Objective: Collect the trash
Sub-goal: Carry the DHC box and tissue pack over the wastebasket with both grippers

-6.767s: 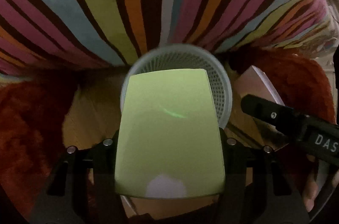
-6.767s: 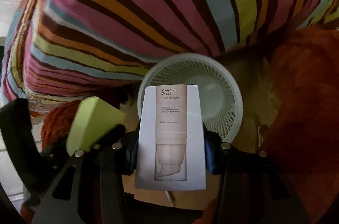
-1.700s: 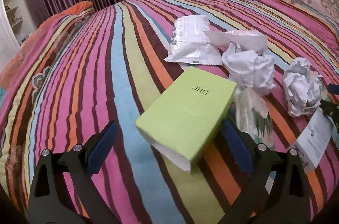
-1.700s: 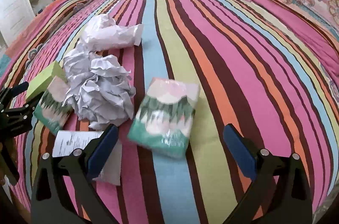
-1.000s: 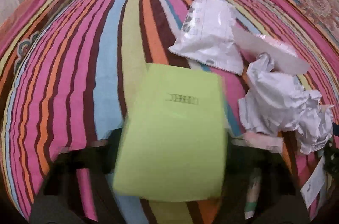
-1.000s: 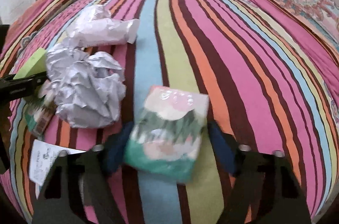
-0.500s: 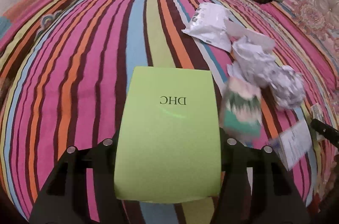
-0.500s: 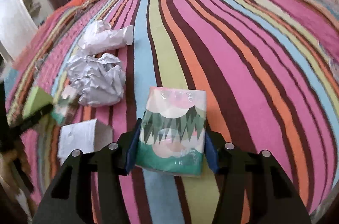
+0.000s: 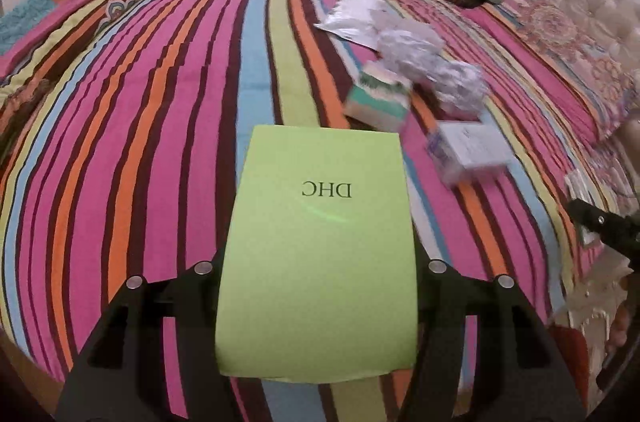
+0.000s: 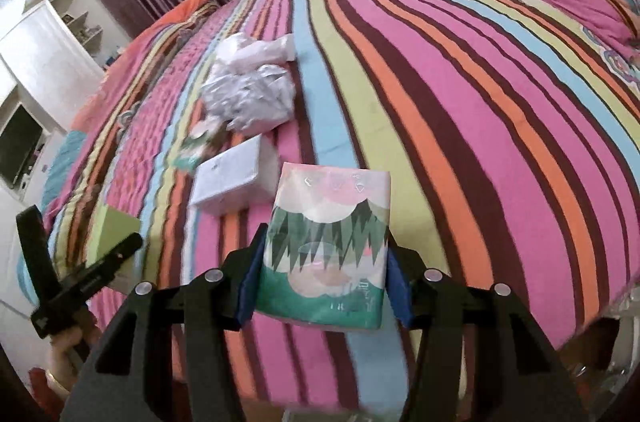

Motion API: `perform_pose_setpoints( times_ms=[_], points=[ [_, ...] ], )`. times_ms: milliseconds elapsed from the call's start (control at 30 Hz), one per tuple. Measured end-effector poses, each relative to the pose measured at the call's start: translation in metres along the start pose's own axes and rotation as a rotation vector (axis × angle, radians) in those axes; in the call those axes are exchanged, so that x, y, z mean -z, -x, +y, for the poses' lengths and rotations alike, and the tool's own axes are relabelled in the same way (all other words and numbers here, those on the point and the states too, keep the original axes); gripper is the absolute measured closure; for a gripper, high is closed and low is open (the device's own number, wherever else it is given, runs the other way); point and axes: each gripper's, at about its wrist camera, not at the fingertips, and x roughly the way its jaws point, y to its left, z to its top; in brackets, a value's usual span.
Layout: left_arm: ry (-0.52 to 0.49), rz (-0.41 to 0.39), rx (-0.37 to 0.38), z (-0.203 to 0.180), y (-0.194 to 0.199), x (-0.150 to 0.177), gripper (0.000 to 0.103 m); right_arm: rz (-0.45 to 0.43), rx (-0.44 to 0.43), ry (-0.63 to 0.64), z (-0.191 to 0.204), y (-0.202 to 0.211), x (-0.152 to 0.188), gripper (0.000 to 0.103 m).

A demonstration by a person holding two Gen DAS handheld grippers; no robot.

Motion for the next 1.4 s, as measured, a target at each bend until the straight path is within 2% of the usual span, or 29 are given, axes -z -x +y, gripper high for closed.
perform_pose_setpoints(
  times_ms=[300, 433, 567, 767, 1067, 1400],
  points=[
    [-0.041, -0.006, 0.054, -0.03, 0.051, 0.069, 0.046, 0.024, -0.078, 0.017, 0.017, 0.038, 0.055, 0.053],
    [-0.044, 0.02, 0.098, -0.044, 0.064, 0.099, 0.046, 0.05, -0.104, 0.02, 0.022, 0.046, 0.077, 0.053],
    [-0.061, 0.078, 0.152, -0.059, 0.069, 0.129, 0.046, 0.092, -0.109, 0.035, 0.027, 0.048, 0.097, 0.053],
    [-0.057, 0.186, 0.175, -0.072, 0.06, 0.169, 0.046, 0.176, -0.107, 0.022, 0.028, 0.043, 0.13, 0.053],
    [-0.069, 0.387, 0.163, -0.087, 0.028, 0.217, 0.046, 0.345, -0.082, -0.085, 0.006, 0.02, 0.174, 0.053],
    [-0.074, 0.593, 0.13, -0.095, -0.012, 0.243, 0.046, 0.49, -0.003, -0.1, -0.006, -0.003, 0.2, 0.053]
  ],
)
